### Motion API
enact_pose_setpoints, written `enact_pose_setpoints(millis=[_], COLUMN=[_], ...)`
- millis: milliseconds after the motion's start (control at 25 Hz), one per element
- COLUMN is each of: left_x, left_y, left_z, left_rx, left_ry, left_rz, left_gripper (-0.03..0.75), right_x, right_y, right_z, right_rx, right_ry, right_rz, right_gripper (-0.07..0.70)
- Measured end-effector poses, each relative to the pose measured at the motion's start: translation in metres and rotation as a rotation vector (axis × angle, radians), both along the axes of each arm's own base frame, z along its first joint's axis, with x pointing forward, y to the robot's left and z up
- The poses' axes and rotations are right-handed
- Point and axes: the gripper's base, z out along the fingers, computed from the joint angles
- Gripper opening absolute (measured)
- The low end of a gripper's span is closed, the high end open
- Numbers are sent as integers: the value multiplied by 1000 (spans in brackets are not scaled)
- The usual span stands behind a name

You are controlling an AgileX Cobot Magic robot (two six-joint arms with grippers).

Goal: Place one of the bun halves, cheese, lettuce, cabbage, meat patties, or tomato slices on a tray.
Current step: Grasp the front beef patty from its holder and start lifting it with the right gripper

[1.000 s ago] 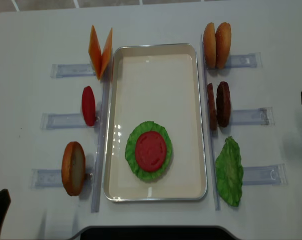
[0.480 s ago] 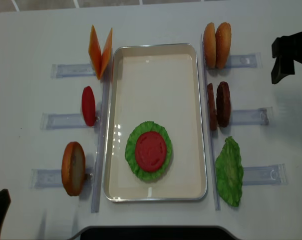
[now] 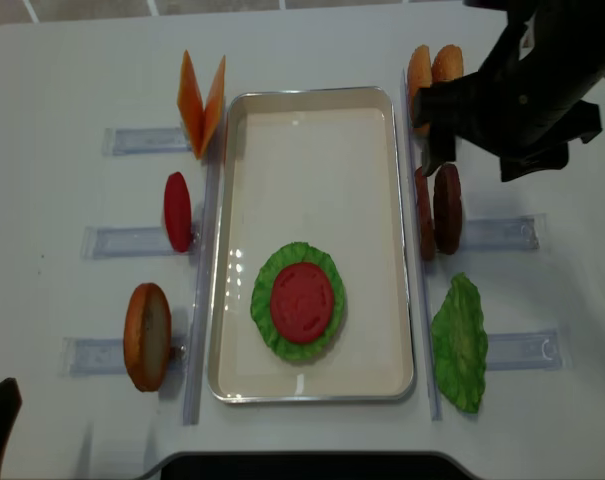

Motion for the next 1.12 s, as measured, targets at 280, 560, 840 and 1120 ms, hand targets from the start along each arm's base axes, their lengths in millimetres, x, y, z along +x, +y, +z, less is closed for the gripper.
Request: enact_pose_setpoints(millis=[280,560,840,1120], left_x=[0,0,0,0], left_y=[0,0,0,0], left_z=[0,0,0,0], left_rx=[0,0,0,0], left_ry=[0,0,1,1], left_rz=[0,0,0,0], left_gripper=[692,692,692,692], right_x=[0,5,13,20], right_y=[41,48,53,57], right_z=[-13,-29,-38,-57], right_rx=[3,-26,-19,-65], right_ry=[23,46,18,46], right_rz=[61,72,74,94], right_gripper=[591,591,591,591])
